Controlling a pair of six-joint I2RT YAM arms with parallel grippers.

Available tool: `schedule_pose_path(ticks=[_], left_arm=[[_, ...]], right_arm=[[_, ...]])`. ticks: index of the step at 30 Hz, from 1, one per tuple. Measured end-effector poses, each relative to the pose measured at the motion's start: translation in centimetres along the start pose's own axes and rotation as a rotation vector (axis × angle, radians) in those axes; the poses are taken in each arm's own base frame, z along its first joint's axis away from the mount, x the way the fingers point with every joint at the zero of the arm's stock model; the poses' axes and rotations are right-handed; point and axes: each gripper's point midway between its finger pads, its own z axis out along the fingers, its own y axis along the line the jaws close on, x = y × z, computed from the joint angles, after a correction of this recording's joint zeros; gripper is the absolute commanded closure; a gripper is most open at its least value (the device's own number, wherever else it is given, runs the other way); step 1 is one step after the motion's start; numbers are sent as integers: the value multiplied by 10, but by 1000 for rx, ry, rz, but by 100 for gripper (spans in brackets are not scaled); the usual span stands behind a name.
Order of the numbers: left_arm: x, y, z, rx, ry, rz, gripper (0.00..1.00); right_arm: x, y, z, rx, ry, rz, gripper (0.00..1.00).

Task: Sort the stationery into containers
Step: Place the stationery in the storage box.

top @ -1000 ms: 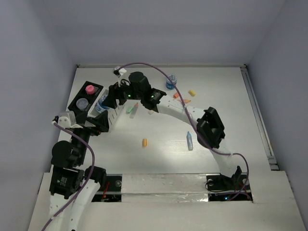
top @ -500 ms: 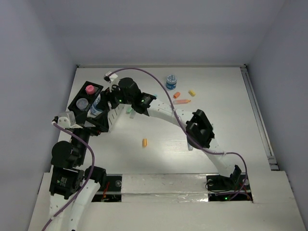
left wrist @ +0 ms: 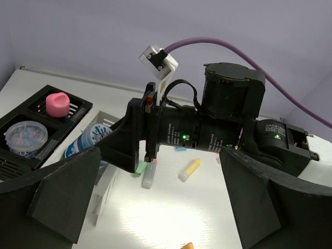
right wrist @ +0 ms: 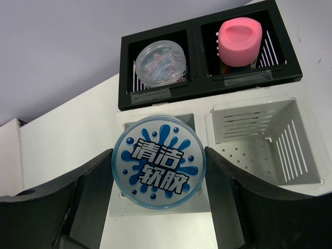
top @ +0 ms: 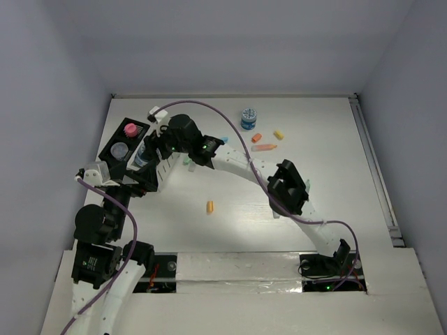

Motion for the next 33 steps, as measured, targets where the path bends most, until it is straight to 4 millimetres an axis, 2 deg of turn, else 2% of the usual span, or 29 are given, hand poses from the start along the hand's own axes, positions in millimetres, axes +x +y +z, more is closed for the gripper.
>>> schedule_pose_path(ticks=[1,4,8,11,17,22,25,26,28,30,33], left_arm=[[0,0,0,0,0,0,1],[0,0,0,0,0,0,1],[0,0,0,-3,-1,0,1],[0,1,0,-4,-1,0,1],[-1,1,0,-6,-3,0,1],[-1,1,-1,-5,-7,-2,1],[-1,0,-2,0,-4,-3,1],[-1,-1,-2,2,-4,-3,1],[0,-2,-2,8,-2,-4,1],[0,-3,-2,11,0,-5,1],[1,-4,-2,17,2,-6,1]], right_arm=[[1,0,0,1,3,-5,35],[3,5,1,-3,9,-20,20],[0,10,2,-10,-5,-30,12],[-6,11,3,-10,-31,-32,7],[-17,9,4,3,-78,-33,7],[-11,-10,-17,69,-76,22,8],[-16,-45,-41,160,-85,82,7],[-21,-67,-52,215,-97,104,7],[-35,-119,-77,335,-130,137,7],[-45,-187,-110,494,-162,168,7],[-38,-276,-163,715,-140,212,6]])
